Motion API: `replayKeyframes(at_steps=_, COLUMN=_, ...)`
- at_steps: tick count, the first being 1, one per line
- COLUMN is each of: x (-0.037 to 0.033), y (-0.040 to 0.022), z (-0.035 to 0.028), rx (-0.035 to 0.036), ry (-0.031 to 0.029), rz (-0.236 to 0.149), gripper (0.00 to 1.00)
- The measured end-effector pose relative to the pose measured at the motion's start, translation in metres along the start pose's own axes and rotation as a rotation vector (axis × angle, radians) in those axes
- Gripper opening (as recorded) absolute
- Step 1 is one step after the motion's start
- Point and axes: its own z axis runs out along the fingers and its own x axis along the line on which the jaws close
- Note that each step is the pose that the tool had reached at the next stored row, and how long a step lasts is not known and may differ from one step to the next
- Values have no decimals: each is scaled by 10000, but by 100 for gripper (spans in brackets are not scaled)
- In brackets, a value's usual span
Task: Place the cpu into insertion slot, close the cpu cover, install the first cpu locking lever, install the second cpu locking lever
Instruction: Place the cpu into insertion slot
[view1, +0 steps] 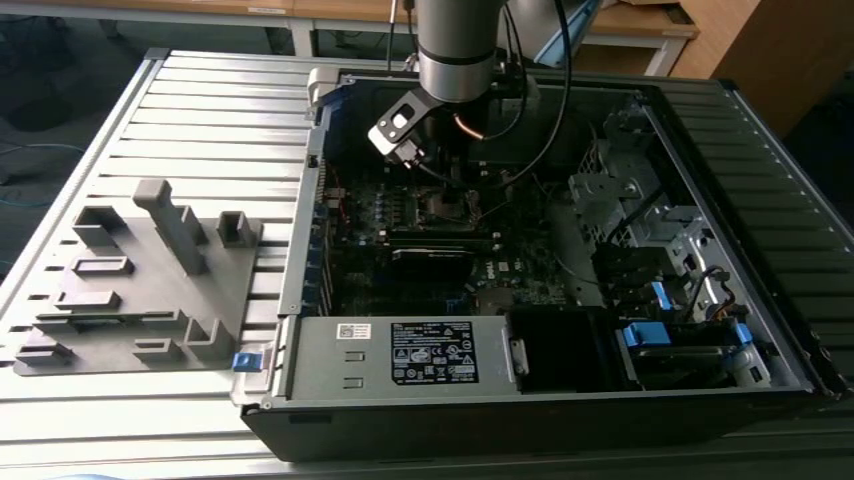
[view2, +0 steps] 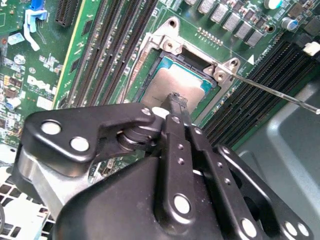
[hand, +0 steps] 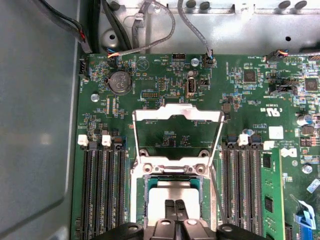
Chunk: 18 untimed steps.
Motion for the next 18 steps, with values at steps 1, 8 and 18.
replayKeyframes(at_steps=1, x=0, y=0, z=0, rx=0, ry=0, rz=0, gripper=11)
replayKeyframes(at_steps=8, x=-1, y=1, z=-3, rx=83, ry=-5, rz=-1, gripper=11)
replayKeyframes(at_steps=18, x=0, y=-1, z=16, rx=128, ry=-1, rz=-1, gripper=11)
